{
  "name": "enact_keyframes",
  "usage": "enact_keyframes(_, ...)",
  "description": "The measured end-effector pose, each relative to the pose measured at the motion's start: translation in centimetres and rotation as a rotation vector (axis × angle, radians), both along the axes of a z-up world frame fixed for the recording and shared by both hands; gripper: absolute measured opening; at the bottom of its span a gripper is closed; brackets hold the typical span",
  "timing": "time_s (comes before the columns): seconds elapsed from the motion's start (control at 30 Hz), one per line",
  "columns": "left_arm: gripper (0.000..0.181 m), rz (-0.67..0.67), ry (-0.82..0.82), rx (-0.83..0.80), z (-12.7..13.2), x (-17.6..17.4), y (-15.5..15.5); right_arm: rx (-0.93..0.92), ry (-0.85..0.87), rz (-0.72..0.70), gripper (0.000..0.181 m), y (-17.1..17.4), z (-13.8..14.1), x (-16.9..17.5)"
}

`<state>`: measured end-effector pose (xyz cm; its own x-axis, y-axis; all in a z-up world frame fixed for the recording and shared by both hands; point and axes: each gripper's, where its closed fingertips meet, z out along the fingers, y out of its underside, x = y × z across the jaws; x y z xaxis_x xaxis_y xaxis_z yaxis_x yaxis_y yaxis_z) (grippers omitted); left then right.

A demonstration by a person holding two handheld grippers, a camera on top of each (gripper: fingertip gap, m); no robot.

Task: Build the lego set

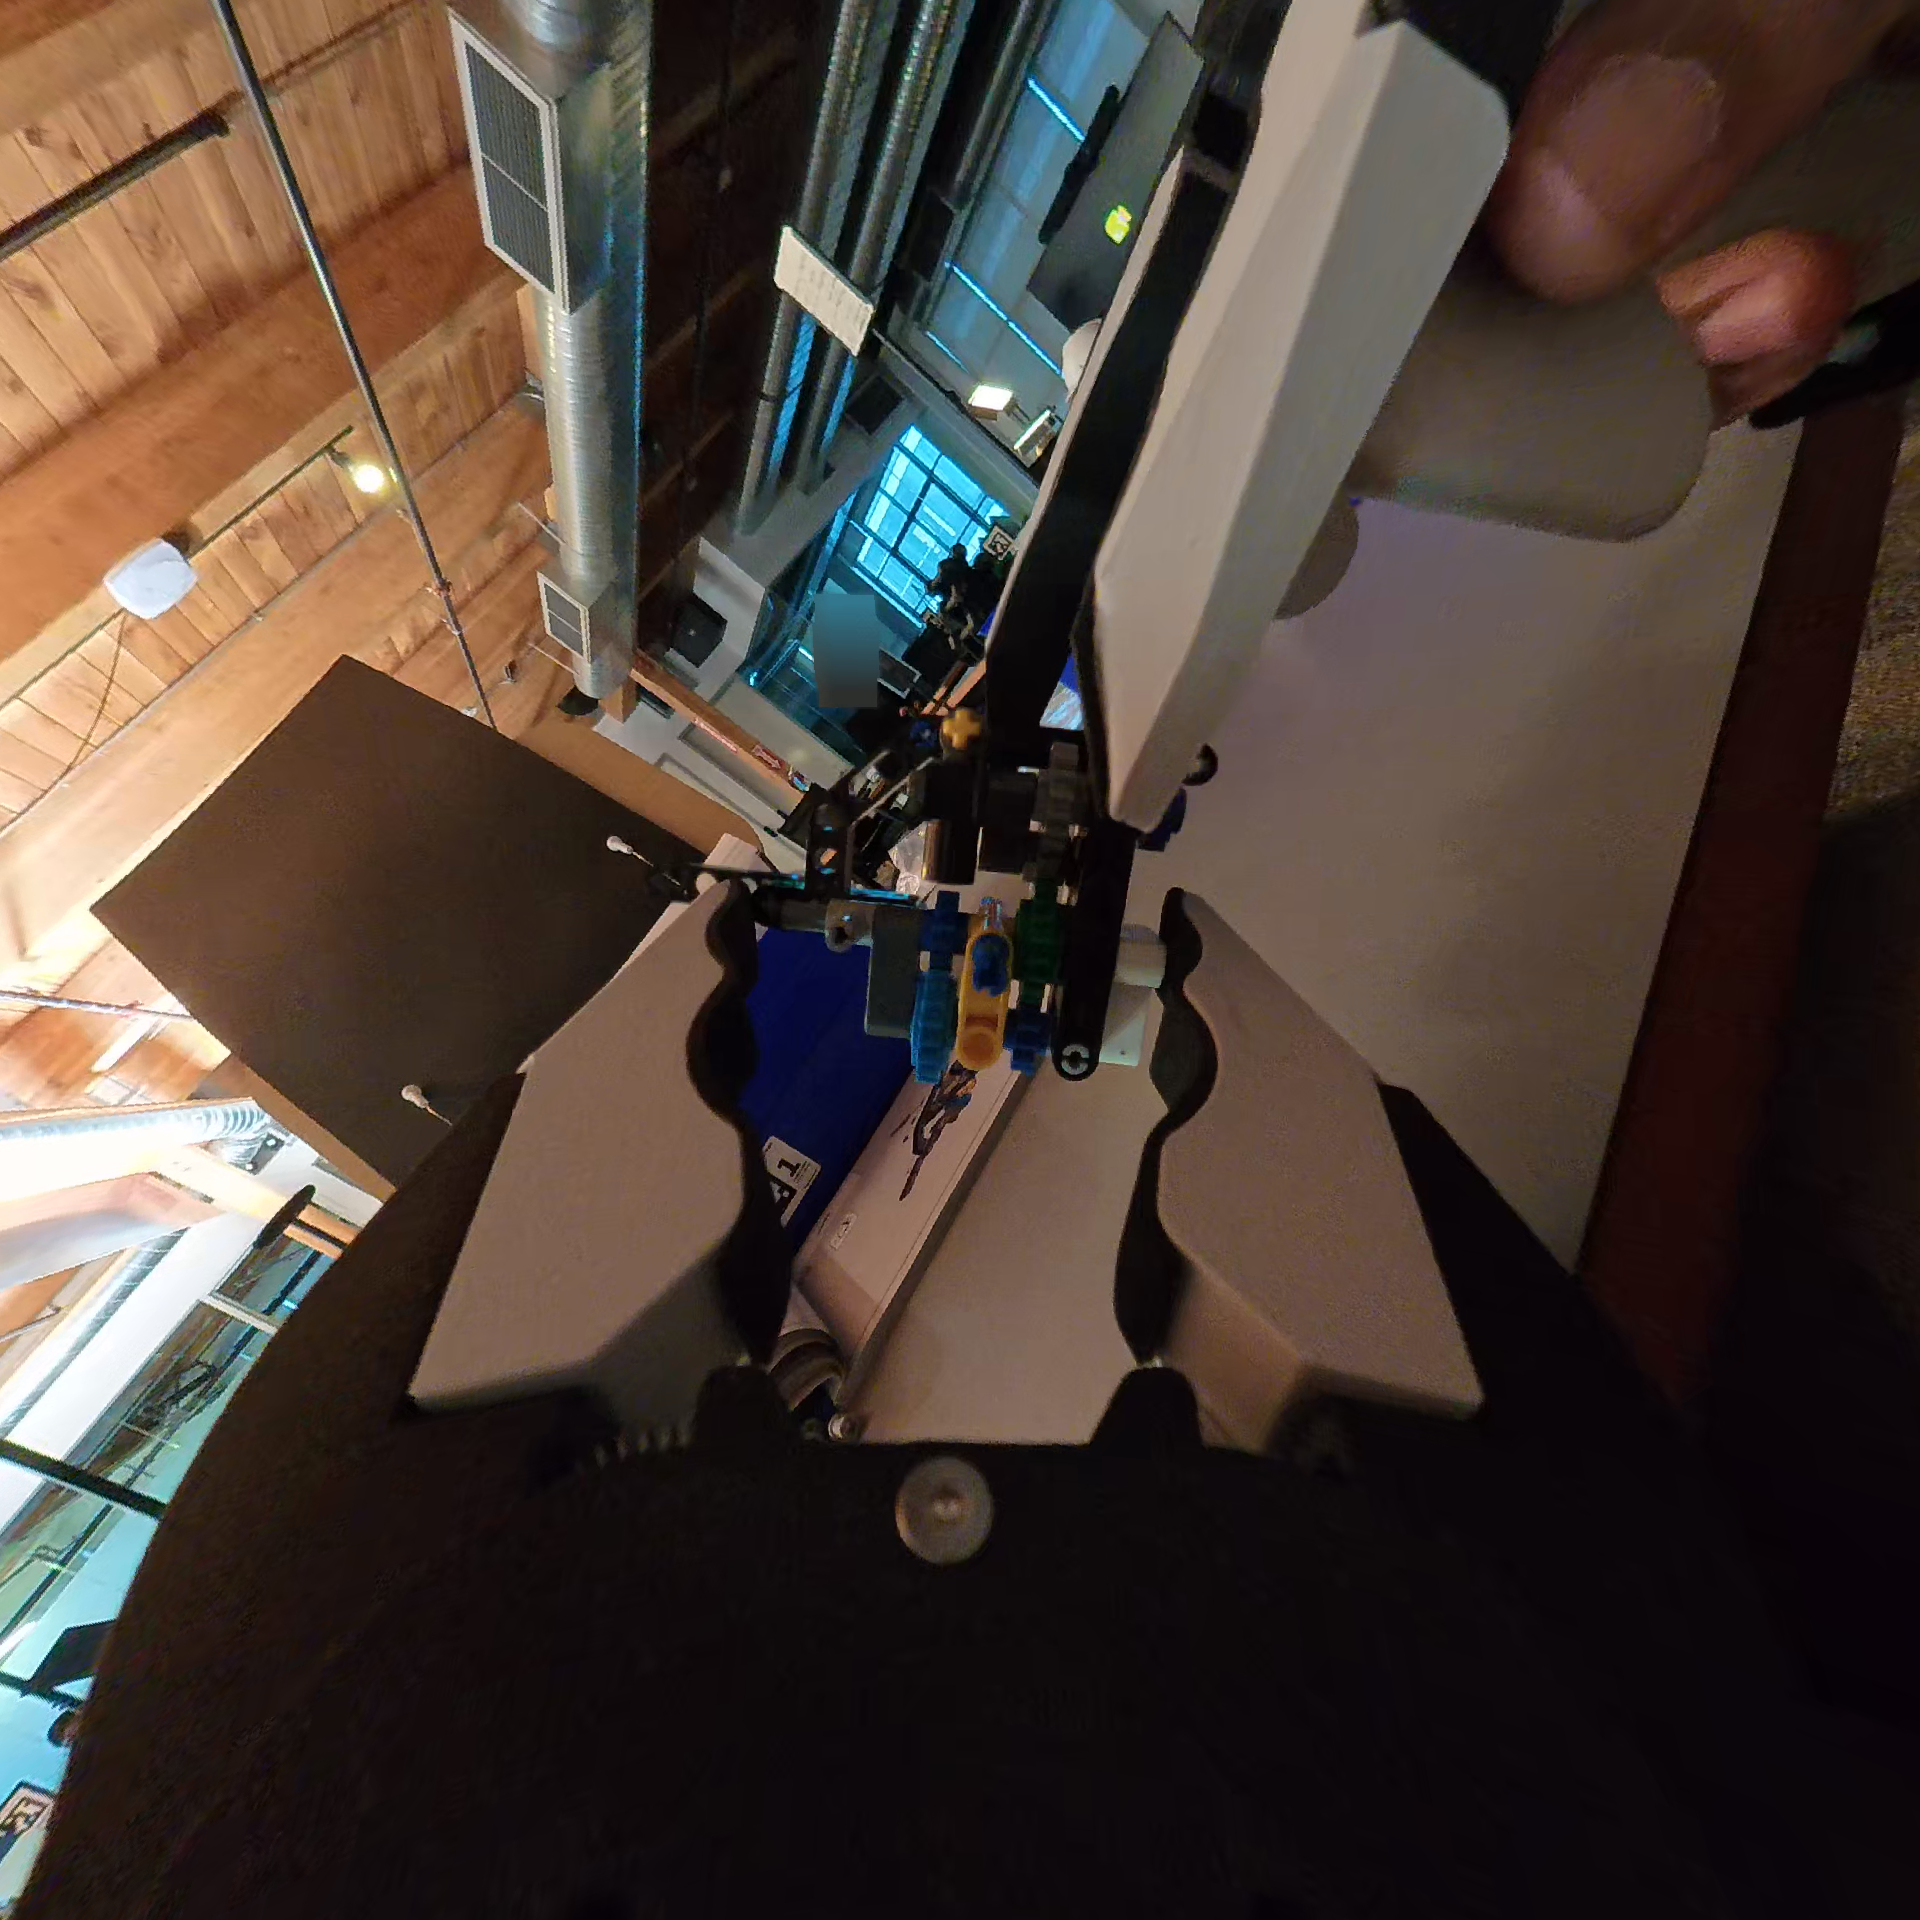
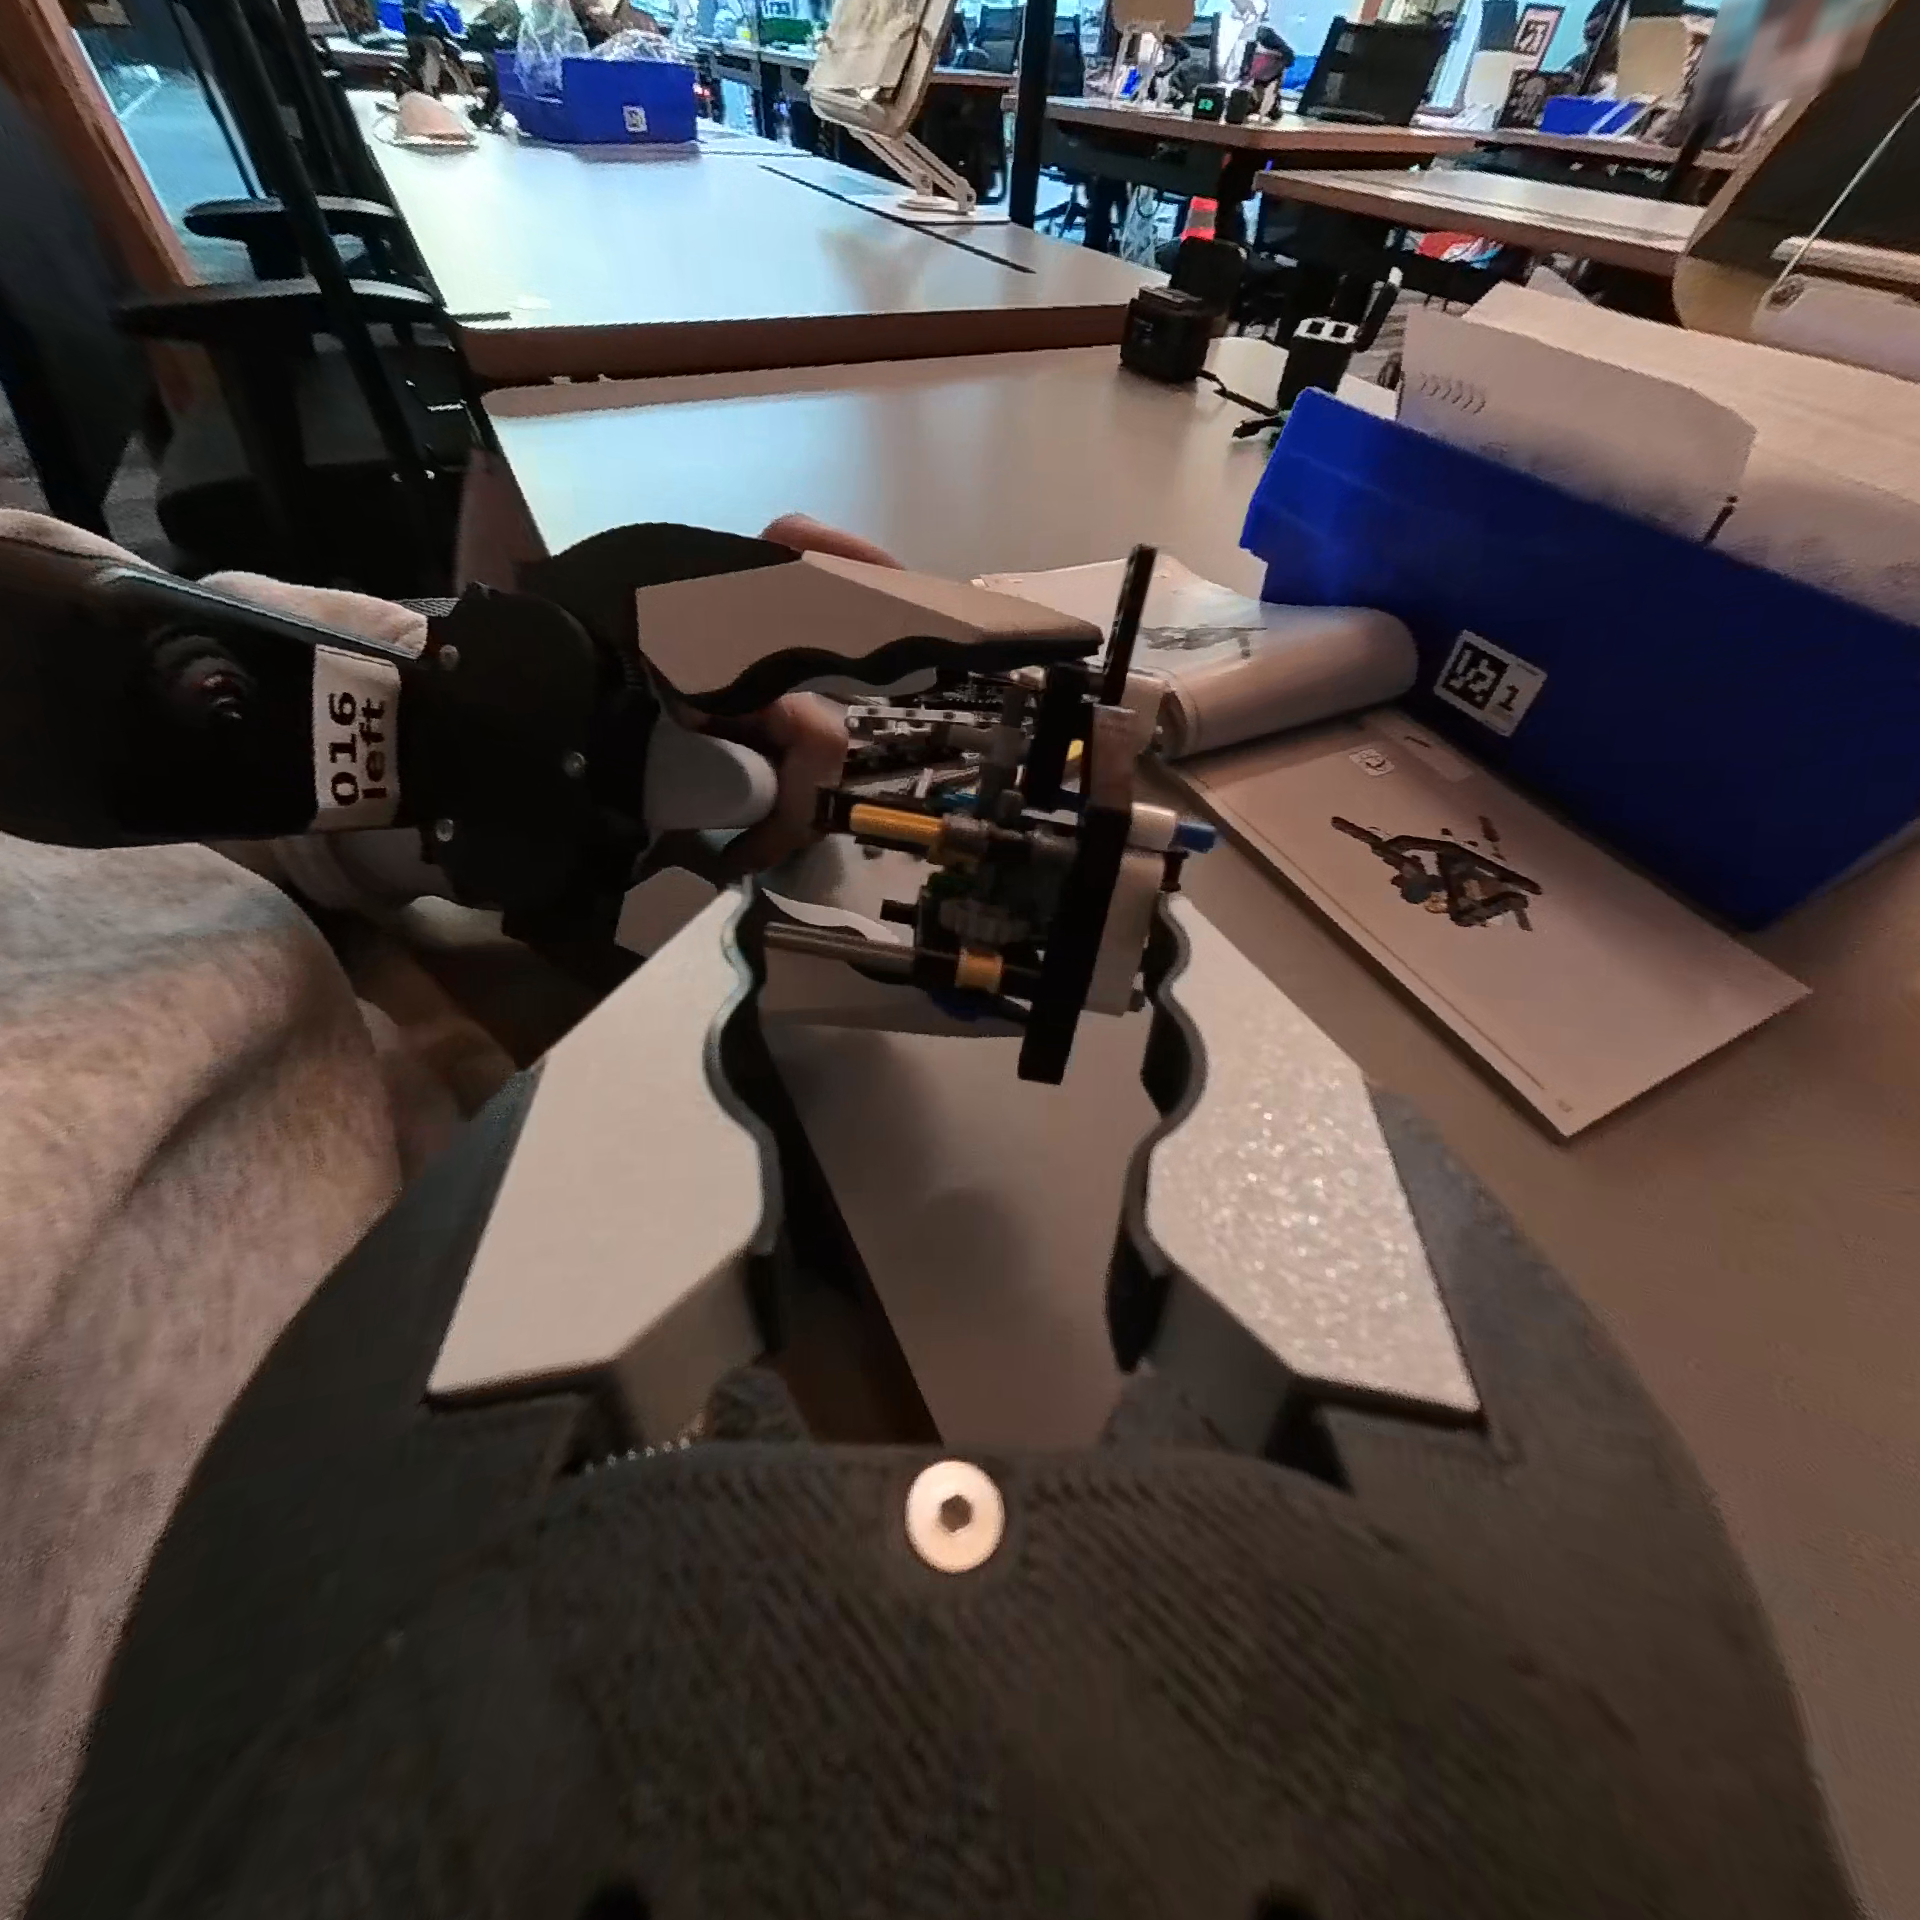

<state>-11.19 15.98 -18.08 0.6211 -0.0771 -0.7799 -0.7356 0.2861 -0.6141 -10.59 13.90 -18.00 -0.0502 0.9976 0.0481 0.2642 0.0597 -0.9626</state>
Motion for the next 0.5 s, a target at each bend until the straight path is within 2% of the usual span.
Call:
enact_keyframes(0.13, 0.075, -0.001, 0.014, -0.001, -0.1, 0.1, 0.0, -0.047, -0.002, -0.004, 0.07, 0.3, 0.0, 0.2)
enact_keyframes(0.2, 0.075, 0.004, 0.023, -0.001, -0.2, 0.1, 0.0, -0.037, 0.042, -0.028, 0.017, 0.8, 0.8, 0.8)
enact_keyframes(0.23, 0.075, 0.002, 0.013, 0.002, -0.1, 0.2, 0.0, -0.063, 0.056, -0.002, 0.016, 0.4, 1.1, 0.8)
enact_keyframes(0.27, 0.074, 0.002, 0.006, -0.007, -0.1, 0.1, 0.1, -0.079, 0.056, 0.014, 0.017, 0.1, 1.1, 0.6)
enact_keyframes(0.37, 0.075, 0.009, 0.01, -0.013, -0.1, 0.0, 0.2, -0.058, -0.008, 0.006, 0.061, 0.3, 0.3, 0.5)
enact_keyframes(0.43, 0.076, 0.011, 0.032, -0.012, -0.3, 0.2, 0.2, -0.094, -0.015, 0.008, 0.071, 0.3, -0.1, 0.4)
enact_keyframes(0.5, 0.075, 0.013, 0.044, -0.013, -0.4, 0.3, 0.3, -0.104, -0.019, 0.02, 0.072, 0.0, -0.3, 0.2)
